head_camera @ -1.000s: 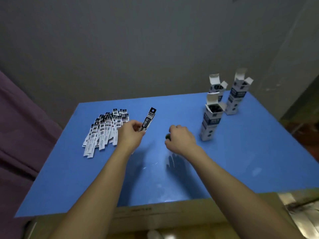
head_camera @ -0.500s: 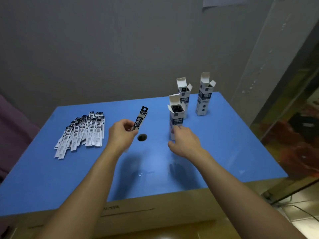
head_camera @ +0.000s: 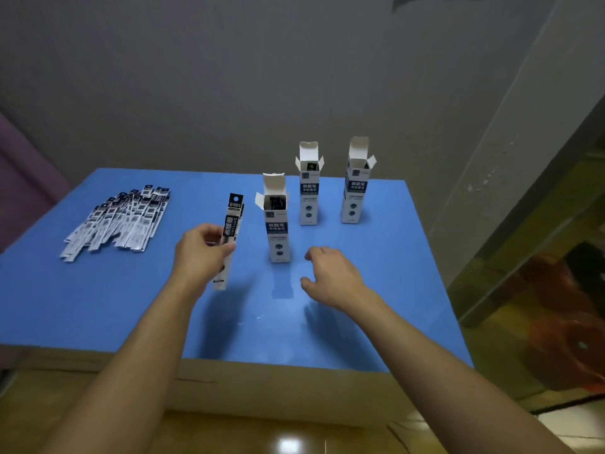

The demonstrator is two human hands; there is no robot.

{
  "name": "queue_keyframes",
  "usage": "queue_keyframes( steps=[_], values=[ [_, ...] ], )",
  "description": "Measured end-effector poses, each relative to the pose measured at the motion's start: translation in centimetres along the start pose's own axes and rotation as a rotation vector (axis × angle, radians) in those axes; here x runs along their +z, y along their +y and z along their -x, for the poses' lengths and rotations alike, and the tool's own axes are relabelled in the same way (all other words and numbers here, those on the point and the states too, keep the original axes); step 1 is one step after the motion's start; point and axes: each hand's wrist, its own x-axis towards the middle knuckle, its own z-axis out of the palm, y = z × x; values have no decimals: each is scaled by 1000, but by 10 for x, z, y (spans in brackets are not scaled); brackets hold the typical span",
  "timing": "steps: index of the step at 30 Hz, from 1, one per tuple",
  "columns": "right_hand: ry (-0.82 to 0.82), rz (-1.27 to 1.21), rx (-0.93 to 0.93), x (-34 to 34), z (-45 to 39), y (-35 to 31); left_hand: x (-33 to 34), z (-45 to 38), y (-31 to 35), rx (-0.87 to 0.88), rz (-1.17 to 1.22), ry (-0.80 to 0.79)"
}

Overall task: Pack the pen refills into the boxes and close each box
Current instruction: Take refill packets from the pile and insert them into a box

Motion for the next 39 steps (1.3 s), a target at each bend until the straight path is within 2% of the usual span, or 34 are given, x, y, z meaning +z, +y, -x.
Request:
queue_keyframes(
  steps=[5, 15, 20, 27, 32, 39],
  values=[
    [-37, -183, -31, 0, -37, 1, 0, 5, 6, -22, 60, 75],
    [44, -531, 102, 9, -107, 4, -7, -23, 6, 16, 245, 111],
    [17, -710, 22, 4, -121, 2, -12, -38, 14, 6, 310, 104],
    [-64, -705, -95, 2, -139, 1, -16, -37, 22, 21, 377, 123],
    [48, -788, -272, -2, -142, -5, -21, -19, 45, 148, 428, 160],
    [178, -760, -455, -10, -149, -12, -24, -1, 86, 350, 548, 163]
  ],
)
